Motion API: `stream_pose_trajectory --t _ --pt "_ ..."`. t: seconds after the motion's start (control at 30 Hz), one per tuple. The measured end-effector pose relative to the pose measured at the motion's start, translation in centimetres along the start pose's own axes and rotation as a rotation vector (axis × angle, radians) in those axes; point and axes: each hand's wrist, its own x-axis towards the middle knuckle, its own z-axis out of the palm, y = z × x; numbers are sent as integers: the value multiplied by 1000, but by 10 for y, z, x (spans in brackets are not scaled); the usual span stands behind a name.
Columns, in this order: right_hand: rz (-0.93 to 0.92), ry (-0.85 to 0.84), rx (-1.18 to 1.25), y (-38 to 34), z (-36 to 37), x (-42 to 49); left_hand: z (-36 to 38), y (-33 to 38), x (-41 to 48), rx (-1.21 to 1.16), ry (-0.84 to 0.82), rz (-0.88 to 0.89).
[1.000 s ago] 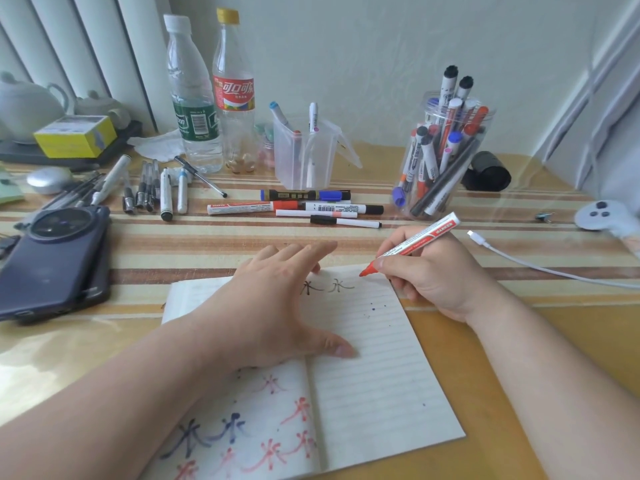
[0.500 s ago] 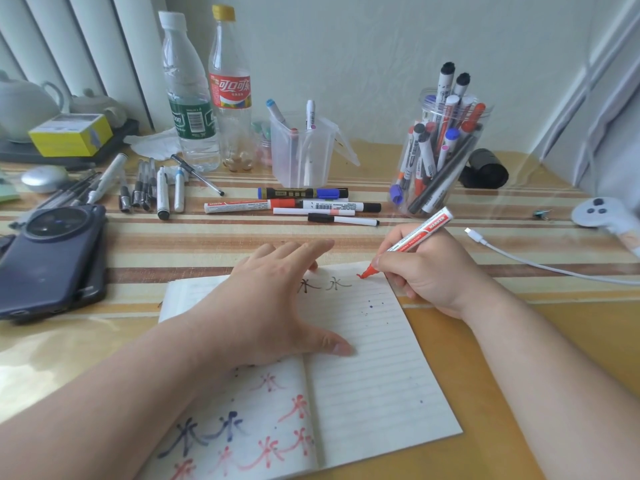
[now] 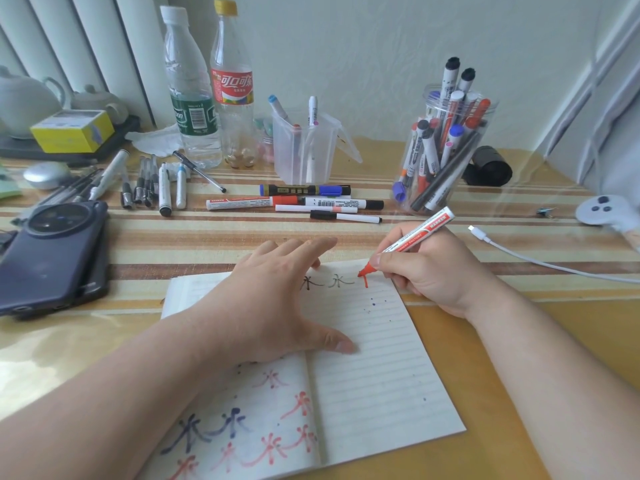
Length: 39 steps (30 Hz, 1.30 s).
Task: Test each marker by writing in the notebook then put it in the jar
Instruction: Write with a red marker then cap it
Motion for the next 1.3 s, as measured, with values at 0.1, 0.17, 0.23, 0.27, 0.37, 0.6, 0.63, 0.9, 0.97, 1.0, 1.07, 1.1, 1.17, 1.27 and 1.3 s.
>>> stream_pose_trajectory --t 0.1,0.17,0.23,0.27,0.37,0.6,0.63,0.9,0.97,1.0,1.07,1.1,1.17,1.27,1.3 --pt "-2 11 -28 0 0 0 0 0 -1 -4 -3 -3" --pt "3 13 -7 -1 0 0 0 1 0 -2 -4 -3" --pt "-4 -9 -3 -2 -1 -1 0 1 0 1 0 -3" --pt "-11 -27 -13 -2 -1 -2 0 1 1 2 2 -3" --pt "-27 -65 -44 -5 0 -5 1 0 1 3 7 3" --pt "58 91 84 1 -3 3 0 0 1 1 10 7" --pt "58 98 54 1 -2 3 0 0 0 1 9 6" --pt "23 28 -12 -5 -1 -2 1 -1 1 5 16 8" --pt "44 37 7 -5 0 -1 1 0 0 4 19 10" --pt "56 45 9 -5 -1 0 1 0 0 4 21 12" --pt "57 68 -40 -4 -2 2 1 0 0 -2 25 15" --pt "46 84 -77 -3 -2 3 2 0 0 -11 27 16" --pt "20 127 -112 -2 -2 4 2 0 0 -49 40 24" --pt "-23 178 102 -2 1 2 2 2 -1 -141 64 52" --pt "-42 160 214 -4 4 0 3 3 -2 -181 70 61"
